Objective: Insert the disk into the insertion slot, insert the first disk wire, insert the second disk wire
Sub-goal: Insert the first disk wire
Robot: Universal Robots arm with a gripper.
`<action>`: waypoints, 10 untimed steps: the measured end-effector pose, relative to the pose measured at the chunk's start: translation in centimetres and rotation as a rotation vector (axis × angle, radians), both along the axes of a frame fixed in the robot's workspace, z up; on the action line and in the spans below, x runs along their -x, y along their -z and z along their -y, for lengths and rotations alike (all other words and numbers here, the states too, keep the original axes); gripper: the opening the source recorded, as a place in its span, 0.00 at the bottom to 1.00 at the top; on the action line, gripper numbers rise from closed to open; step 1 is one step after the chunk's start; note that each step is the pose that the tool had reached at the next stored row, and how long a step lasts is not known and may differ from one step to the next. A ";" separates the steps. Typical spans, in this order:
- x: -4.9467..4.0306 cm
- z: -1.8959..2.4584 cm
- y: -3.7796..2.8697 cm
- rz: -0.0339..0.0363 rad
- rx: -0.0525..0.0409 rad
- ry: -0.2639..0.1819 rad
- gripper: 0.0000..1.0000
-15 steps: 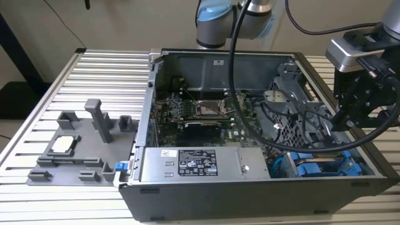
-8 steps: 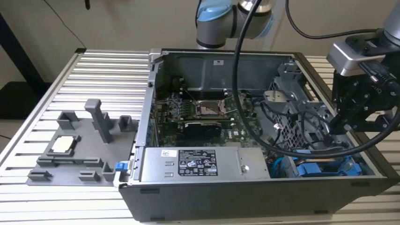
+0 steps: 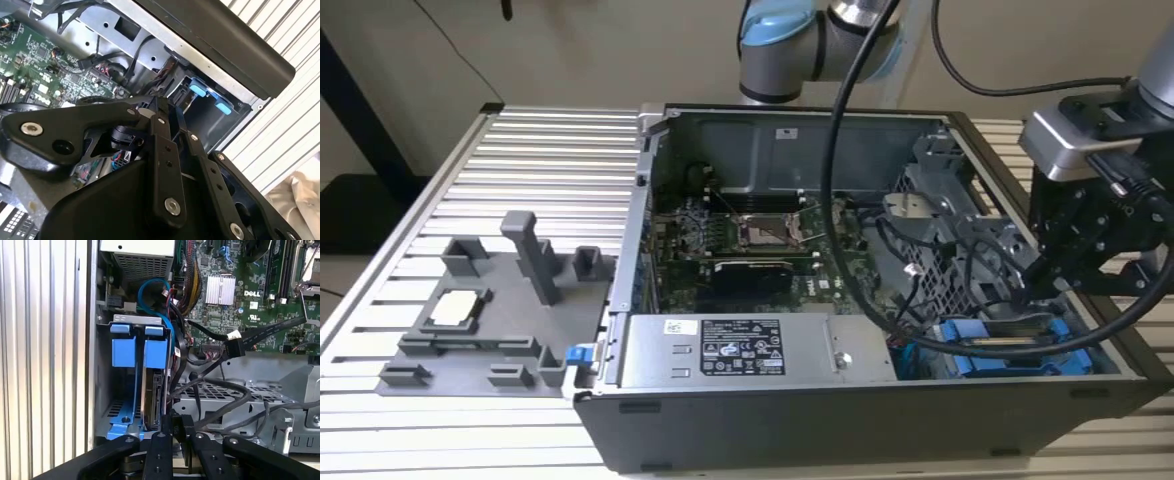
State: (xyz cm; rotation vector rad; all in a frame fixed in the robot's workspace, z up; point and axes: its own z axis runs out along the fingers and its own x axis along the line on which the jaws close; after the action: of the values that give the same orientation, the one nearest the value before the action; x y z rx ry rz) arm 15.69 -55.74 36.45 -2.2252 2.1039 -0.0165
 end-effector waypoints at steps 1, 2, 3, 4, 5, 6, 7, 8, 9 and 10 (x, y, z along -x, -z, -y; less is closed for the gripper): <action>-0.01 0.05 0.09 -0.0001 -0.0001 0.000 0.20; -0.02 0.10 0.17 -0.0002 0.0001 0.000 0.20; -0.03 0.14 0.27 -0.0003 -0.0002 0.000 0.20; -0.04 0.19 0.37 -0.0003 -0.0001 0.001 0.20; -0.04 0.25 0.47 -0.0004 -0.0001 0.001 0.20; -0.04 0.30 0.57 -0.0005 -0.0001 0.001 0.20; -0.05 0.37 0.67 -0.0005 0.0000 0.002 0.20; -0.05 0.46 0.77 -0.0005 -0.0001 0.002 0.20; -0.05 0.54 0.87 -0.0005 -0.0001 0.003 0.20; -0.05 0.62 0.95 -0.0005 -0.0001 0.004 0.20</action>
State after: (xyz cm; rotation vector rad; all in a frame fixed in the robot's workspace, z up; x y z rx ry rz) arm 15.75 -56.36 35.51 -2.2209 2.1089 -0.0161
